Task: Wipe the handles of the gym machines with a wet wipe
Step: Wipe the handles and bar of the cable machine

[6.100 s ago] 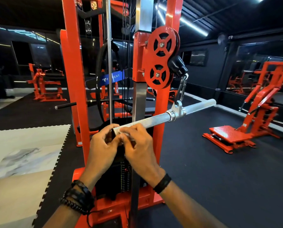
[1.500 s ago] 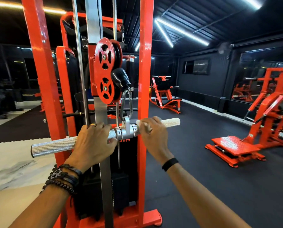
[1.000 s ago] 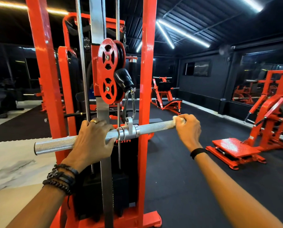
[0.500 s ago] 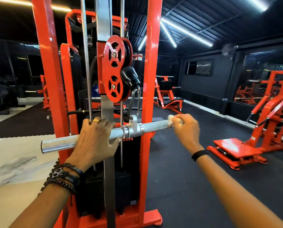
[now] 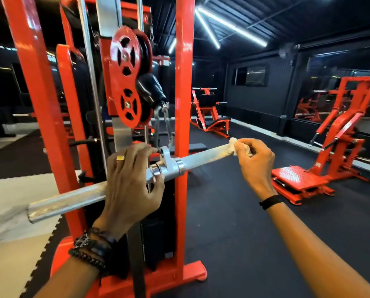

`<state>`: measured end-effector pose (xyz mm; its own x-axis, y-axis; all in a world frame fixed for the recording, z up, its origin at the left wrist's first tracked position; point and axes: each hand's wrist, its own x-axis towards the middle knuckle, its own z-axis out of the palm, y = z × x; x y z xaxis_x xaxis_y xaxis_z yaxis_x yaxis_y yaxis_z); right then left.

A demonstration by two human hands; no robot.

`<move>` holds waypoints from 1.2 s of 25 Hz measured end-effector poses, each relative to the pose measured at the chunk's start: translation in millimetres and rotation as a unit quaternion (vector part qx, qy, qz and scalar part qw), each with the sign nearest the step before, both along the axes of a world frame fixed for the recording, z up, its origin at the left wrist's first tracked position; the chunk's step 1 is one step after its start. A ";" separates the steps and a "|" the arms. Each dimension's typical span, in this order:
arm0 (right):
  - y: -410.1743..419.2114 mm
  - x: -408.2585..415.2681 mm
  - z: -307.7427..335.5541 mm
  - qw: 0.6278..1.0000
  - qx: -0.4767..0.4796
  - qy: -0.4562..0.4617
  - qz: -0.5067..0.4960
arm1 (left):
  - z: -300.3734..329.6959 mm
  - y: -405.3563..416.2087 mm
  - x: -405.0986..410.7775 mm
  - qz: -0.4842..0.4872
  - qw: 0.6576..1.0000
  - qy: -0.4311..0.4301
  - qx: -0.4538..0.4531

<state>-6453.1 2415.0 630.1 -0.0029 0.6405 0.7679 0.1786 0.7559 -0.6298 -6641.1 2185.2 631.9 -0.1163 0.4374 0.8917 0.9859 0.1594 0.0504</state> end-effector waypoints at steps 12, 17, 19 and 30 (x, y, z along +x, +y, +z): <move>112.8 43.5 -5.3 0.983 0.074 0.018 0.168 | -8.4 160.7 139.5 -0.014 0.995 0.073 0.069; 172.0 40.8 -3.8 0.958 0.093 0.003 0.270 | -3.4 235.7 167.5 0.045 0.995 0.074 0.054; 191.3 27.7 -0.4 0.949 0.099 0.003 0.299 | 0.5 259.4 168.2 0.060 0.995 0.070 0.043; 338.1 -65.9 32.3 0.893 0.133 0.004 0.430 | 32.9 390.3 92.5 0.187 0.976 -0.005 0.108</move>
